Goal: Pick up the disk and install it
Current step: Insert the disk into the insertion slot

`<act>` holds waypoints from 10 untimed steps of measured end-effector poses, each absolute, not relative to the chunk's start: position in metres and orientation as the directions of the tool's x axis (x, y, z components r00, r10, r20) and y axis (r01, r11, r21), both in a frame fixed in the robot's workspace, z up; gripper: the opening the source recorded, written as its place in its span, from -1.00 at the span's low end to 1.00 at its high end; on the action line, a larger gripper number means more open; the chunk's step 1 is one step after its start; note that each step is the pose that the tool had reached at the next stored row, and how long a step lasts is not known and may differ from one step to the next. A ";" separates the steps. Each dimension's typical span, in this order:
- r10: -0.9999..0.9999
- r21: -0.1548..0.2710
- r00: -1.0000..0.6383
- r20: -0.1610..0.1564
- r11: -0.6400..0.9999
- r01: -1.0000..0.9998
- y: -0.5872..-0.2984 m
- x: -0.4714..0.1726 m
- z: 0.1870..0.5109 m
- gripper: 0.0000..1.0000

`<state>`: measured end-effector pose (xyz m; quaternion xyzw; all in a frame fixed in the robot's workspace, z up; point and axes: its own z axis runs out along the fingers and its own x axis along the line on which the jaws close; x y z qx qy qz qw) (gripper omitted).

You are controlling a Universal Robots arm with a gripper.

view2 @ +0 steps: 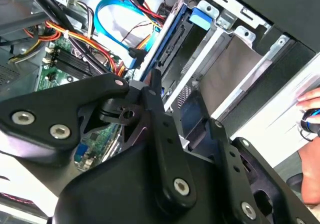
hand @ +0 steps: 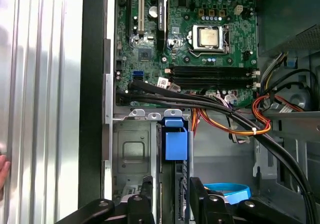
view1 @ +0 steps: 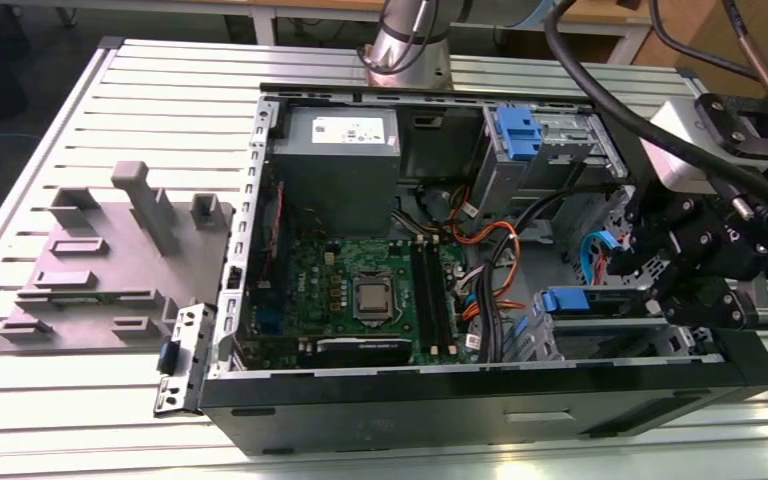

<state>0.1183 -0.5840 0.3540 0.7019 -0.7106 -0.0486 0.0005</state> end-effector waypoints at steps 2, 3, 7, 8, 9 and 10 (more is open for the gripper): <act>-0.997 0.062 -0.014 -0.070 0.009 -0.998 -0.584 0.117 0.353 -0.15; -0.997 0.057 -0.012 -0.071 0.008 -0.998 -0.584 0.117 0.352 -0.15; -0.997 0.037 -0.006 -0.075 0.004 -0.999 -0.584 0.115 0.350 -0.15; -0.997 0.033 -0.006 -0.075 0.003 -0.999 -0.583 0.114 0.349 -0.15; -0.997 0.032 -0.005 -0.076 0.003 -0.999 -0.582 0.114 0.348 -0.15; -0.997 0.031 -0.005 -0.075 0.002 -1.000 -0.581 0.115 0.348 -0.15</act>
